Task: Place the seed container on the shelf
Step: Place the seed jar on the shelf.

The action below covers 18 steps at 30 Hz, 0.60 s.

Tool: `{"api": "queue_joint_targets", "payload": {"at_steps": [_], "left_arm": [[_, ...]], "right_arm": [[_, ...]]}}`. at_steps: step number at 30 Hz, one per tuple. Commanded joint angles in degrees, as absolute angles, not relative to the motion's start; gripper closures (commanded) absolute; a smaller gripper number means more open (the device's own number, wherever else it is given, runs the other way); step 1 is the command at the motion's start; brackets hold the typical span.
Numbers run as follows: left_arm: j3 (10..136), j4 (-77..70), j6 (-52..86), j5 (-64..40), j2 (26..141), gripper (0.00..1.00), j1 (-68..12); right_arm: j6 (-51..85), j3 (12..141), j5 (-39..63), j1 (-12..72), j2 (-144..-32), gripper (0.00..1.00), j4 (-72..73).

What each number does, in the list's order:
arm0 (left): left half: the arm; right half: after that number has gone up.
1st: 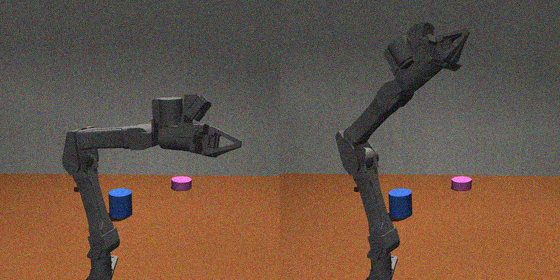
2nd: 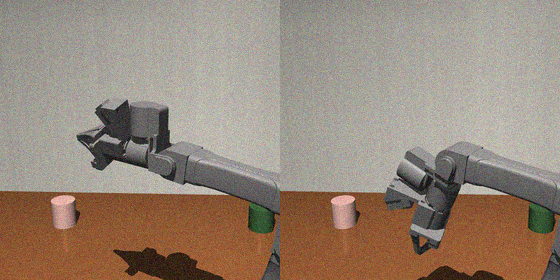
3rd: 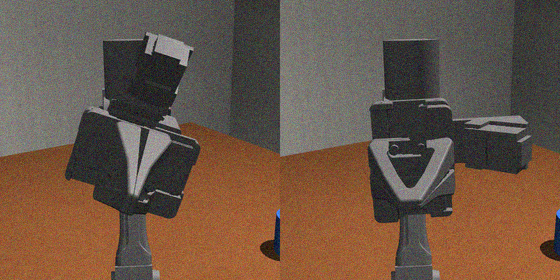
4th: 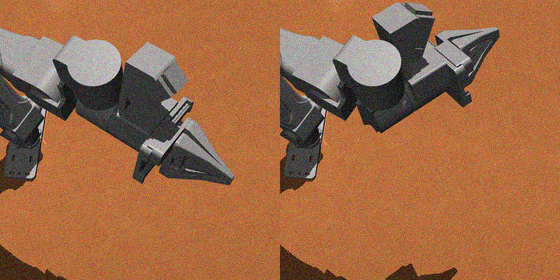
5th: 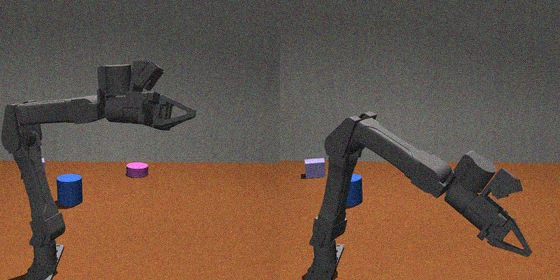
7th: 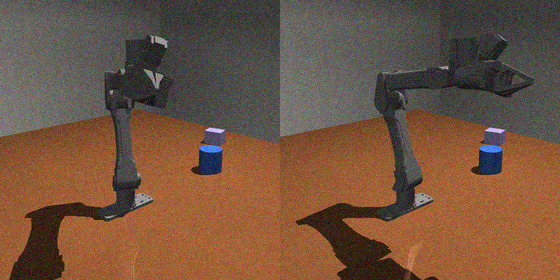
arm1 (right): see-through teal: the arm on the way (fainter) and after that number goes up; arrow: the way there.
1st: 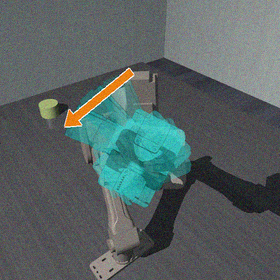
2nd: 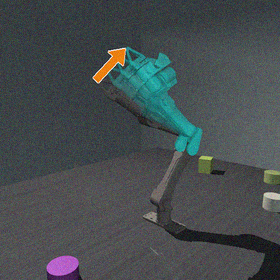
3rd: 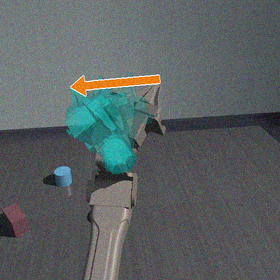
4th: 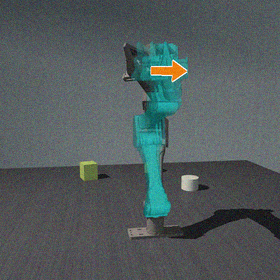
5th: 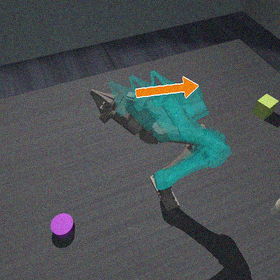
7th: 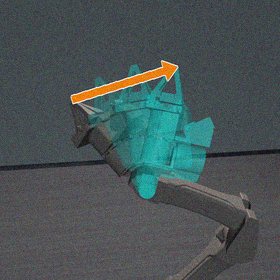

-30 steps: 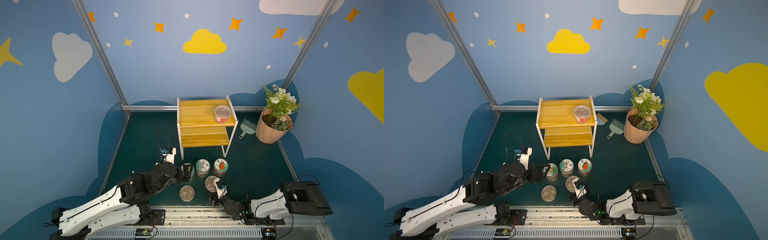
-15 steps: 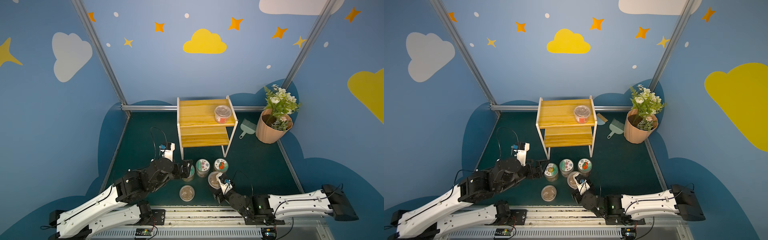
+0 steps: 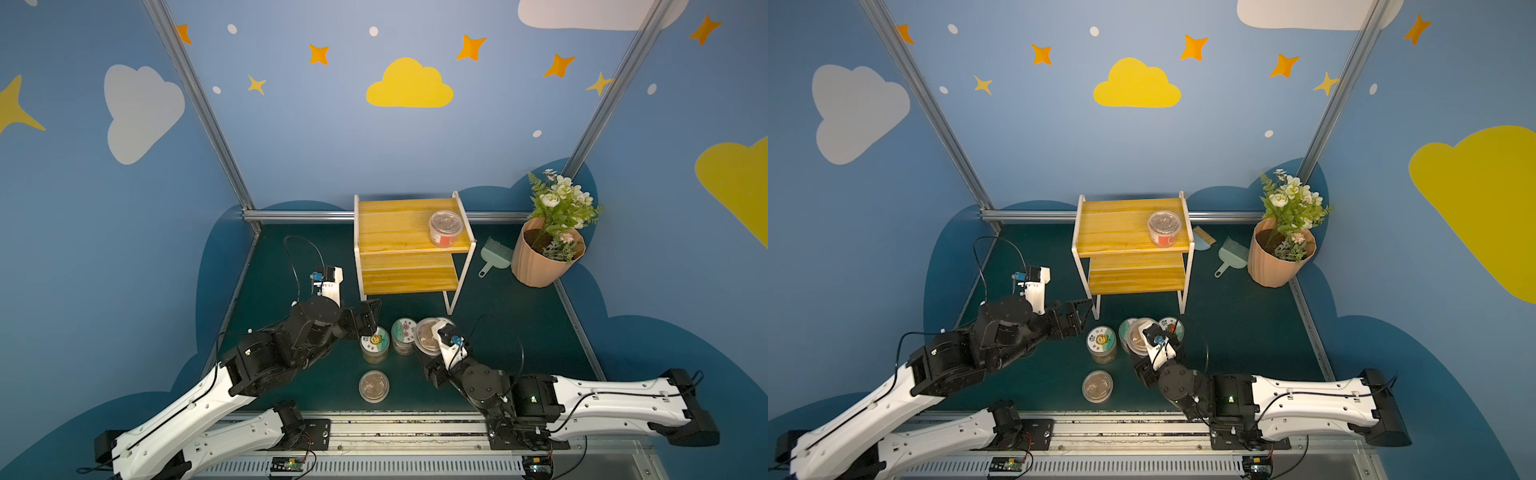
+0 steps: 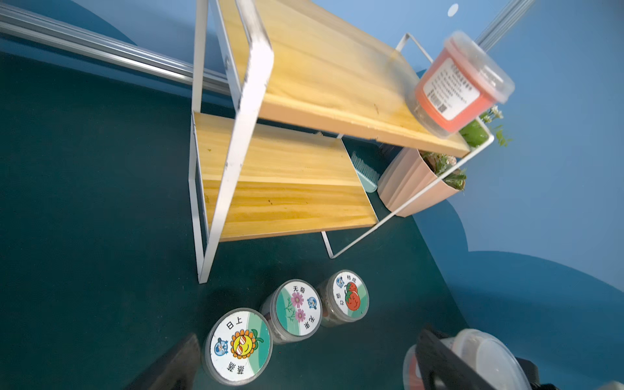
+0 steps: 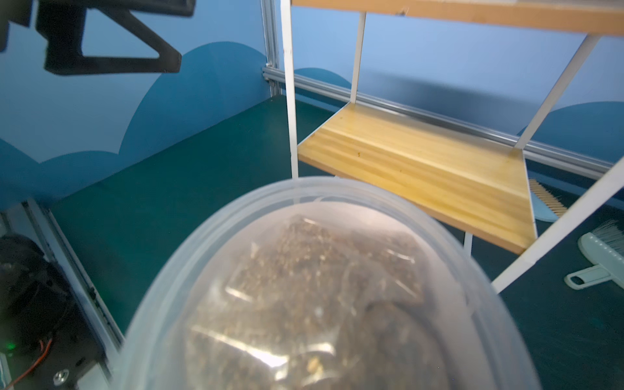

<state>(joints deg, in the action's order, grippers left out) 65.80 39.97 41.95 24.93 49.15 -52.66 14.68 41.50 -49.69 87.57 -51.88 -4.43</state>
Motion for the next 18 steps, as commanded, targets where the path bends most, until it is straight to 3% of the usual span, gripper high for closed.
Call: {"api": "queue_joint_targets", "payload": {"at_steps": [1,18], "left_arm": [[69.7,40.6,39.9,20.5,51.5,0.0,-49.0],[81.3,43.2,36.3,5.6,58.2,0.0,-31.1]], "right_arm": [[14.4,47.5,-50.7,86.2,-53.2,0.47,-10.1],[14.1,77.1,-34.3,68.1,-67.7,0.49,-21.1]]}}
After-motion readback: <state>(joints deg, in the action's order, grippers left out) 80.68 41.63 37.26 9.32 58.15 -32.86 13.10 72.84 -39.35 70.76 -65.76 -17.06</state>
